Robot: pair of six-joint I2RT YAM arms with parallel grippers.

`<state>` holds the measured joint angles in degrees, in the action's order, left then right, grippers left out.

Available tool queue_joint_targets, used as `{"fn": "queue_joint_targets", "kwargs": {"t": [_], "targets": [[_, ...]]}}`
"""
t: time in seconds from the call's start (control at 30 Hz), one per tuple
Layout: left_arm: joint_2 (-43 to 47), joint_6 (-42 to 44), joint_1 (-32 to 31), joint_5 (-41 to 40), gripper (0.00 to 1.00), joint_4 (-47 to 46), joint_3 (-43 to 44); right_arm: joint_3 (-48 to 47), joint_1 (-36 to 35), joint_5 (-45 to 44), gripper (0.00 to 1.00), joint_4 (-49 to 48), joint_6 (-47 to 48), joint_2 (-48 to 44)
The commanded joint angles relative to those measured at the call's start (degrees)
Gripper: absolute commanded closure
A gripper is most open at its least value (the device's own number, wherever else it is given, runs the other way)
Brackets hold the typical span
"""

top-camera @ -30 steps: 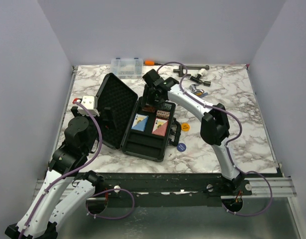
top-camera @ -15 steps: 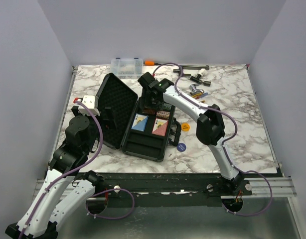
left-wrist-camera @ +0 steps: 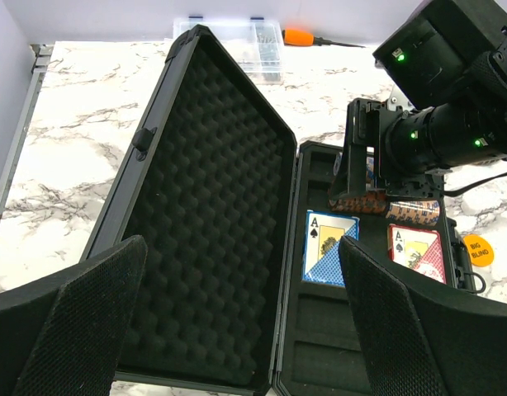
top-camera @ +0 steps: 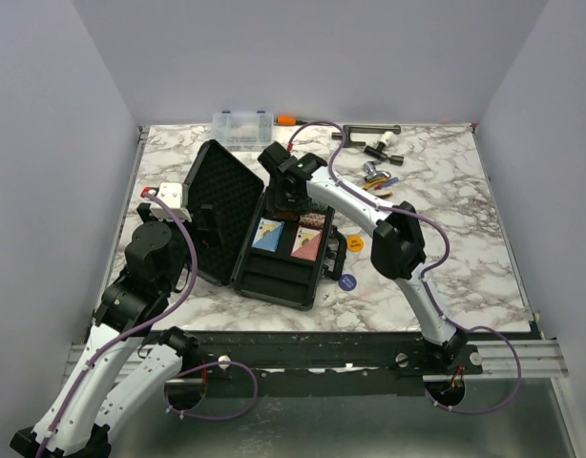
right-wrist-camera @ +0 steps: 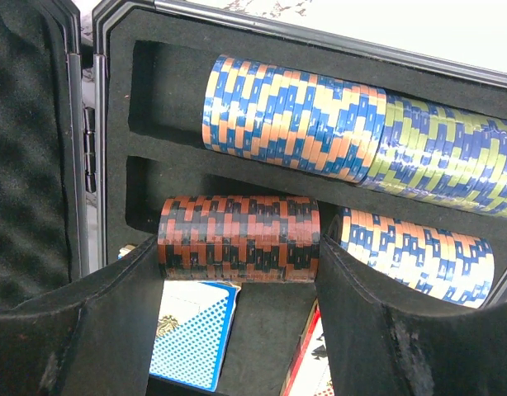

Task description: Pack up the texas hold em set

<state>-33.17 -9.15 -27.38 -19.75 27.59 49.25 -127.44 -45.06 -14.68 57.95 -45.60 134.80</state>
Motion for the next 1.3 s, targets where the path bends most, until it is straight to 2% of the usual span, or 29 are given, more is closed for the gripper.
{"fn": "queue_joint_targets", "kwargs": {"t": [0.0, 0.1, 0.13, 0.23, 0.3, 0.33, 0.43, 0.47, 0.5, 0.8, 1.03, 1.13, 1.27], "targets": [[0.0, -0.2, 0.4, 1.1, 0.02, 0.8, 0.1, -1.7, 0.4, -2.6, 0.89, 3.3, 0.8, 1.5], [0.1, -0.2, 0.4, 1.1, 0.02, 0.8, 0.1, -0.7, 0.3, -1.6, 0.77, 2.0, 1.1, 0.7], [0.1, -0.2, 0.4, 1.1, 0.02, 0.8, 0.1, 0.2, 0.3, -1.4, 0.68, 1.2, 1.1, 0.1], [0.1, -0.2, 0.4, 1.1, 0.02, 0.7, 0.1, 2.6, 0.3, -1.5, 0.5, -0.6, 1.1, -1.9], [0.1, -0.2, 0.4, 1.1, 0.02, 0.7, 0.1, 3.4, 0.4, -1.7, 0.31, -1.3, 1.2, -2.7], [0.0, -0.2, 0.4, 1.1, 0.02, 0.8, 0.1, 3.6, 0.3, -1.7, 0.28, -1.4, 1.3, -2.9], [0.1, -0.2, 0.5, 1.1, 0.02, 0.8, 0.1, 3.3, 0.3, -2.0, 0.26, -1.4, 1.3, -3.3], [0.1, -0.2, 0.5, 1.1, 0.02, 0.8, 0.2, 3.2, 0.3, -2.1, 0.03, -1.4, 1.3, -3.4], [0.0, -0.2, 0.5, 1.1, 0.02, 0.8, 0.1, 3.2, 0.3, -2.3, 0.0, -1.3, 1.3, -3.5], [-0.1, -0.2, 0.5, 1.1, 0.02, 0.8, 0.1, 2.9, 0.3, -1.2, 0.0, -2.6, 2.7, -5.5], [-0.2, -0.2, 0.5, 1.0, 0.02, 0.8, 0.1, 7.7, 0.2, 2.5, 0.13, -9.4, 4.8, -9.6], [-0.2, -0.2, 0.5, 1.0, 0.02, 0.7, 0.1, 10.5, 0.3, 4.5, 0.25, -13.2, 5.5, -11.5], [-0.2, -0.2, 0.6, 1.0, 0.02, 0.8, 0.1, 9.9, 0.2, 8.7, 0.54, -15.8, 6.3, -10.7]]}}
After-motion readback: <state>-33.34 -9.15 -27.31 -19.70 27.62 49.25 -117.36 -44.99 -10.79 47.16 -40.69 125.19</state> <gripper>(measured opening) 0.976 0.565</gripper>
